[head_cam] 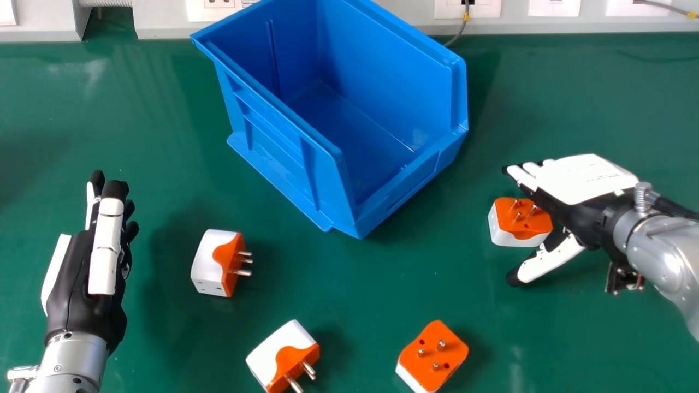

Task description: Pick all objects and put in blue box

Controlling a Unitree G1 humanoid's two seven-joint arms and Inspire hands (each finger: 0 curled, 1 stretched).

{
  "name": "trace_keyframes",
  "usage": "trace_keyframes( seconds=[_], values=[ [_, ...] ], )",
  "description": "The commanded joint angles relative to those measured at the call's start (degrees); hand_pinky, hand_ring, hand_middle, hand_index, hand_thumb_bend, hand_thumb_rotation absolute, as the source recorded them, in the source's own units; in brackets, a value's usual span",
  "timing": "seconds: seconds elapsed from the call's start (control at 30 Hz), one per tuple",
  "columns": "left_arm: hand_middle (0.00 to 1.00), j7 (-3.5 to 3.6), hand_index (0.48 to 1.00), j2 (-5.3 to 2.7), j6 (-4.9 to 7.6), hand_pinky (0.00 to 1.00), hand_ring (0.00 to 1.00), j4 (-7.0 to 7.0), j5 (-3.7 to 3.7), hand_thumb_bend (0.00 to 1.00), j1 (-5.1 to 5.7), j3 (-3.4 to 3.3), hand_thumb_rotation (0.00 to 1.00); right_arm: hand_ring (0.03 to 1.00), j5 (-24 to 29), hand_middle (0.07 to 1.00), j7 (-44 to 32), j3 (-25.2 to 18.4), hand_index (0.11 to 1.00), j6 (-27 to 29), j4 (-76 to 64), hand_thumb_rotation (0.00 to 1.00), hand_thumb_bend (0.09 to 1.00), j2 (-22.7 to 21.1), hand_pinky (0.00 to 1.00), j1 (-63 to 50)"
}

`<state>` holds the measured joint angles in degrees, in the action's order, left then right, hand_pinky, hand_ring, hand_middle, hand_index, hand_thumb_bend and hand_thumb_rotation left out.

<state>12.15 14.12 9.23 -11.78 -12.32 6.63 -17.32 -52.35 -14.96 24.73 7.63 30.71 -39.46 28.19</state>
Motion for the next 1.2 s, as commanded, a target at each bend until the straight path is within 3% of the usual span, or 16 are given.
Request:
trace_keyframes(
  seconds=[0.0, 0.3, 0.5, 0.7, 0.83, 1.0, 1.17],
  values=[
    [1.0, -0.06, 1.0, 0.51, 0.01, 1.0, 1.0, 1.98, 0.04, 0.57, 0.4, -0.41, 1.0, 1.0, -0.6, 1.0, 1.6, 0.4, 1.0, 0.7, 1.1, 0.55, 0.68, -0.7, 0.98, 3.1],
    [1.0, -0.12, 1.0, 0.3, -0.42, 1.0, 1.0, 4.0, -0.2, 0.58, 1.71, -0.6, 1.0, 1.0, -1.7, 1.0, 3.0, 3.4, 0.995, 1.8, 5.5, 0.5, 0.663, 0.0, 0.96, 6.5],
    [1.0, 0.08, 1.0, 0.34, -0.25, 1.0, 1.0, 4.62, -0.16, 0.58, 2.33, -0.51, 1.0, 1.0, -2.1, 1.0, 3.1, 4.7, 0.986, 2.2, 7.2, 0.49, 0.659, 0.4, 0.96, 7.8],
    [1.0, 0.73, 1.0, 0.6, 0.32, 1.0, 1.0, 3.72, -0.31, 0.59, 2.17, -0.75, 1.0, 1.0, -3.0, 1.0, 3.3, 6.5, 0.978, 2.1, 9.0, 0.5, 0.665, 1.0, 0.95, 8.9],
    [1.0, 0.74, 1.0, 0.48, -0.1, 1.0, 1.0, 5.47, -0.48, 0.59, 3.11, -0.8, 1.0, 1.0, -3.1, 1.0, 2.9, 7.6, 0.976, 2.2, 10.1, 0.51, 0.667, 1.5, 0.95, 9.3],
    [1.0, 0.73, 1.0, 0.53, -0.21, 1.0, 1.0, 5.92, -0.46, 0.59, 3.51, -0.84, 1.0, 1.0, -2.9, 0.999, 2.5, 8.2, 0.966, 2.0, 10.2, 0.51, 0.66, 1.7, 0.94, 8.9],
    [1.0, 0.55, 1.0, 0.49, -0.81, 0.99, 1.0, 7.41, -0.42, 0.59, 4.05, -0.73, 1.0, 0.999, -3.1, 0.997, 2.4, 8.9, 0.963, 1.9, 10.9, 0.5, 0.656, 1.7, 0.93, 9.4]
  ],
)
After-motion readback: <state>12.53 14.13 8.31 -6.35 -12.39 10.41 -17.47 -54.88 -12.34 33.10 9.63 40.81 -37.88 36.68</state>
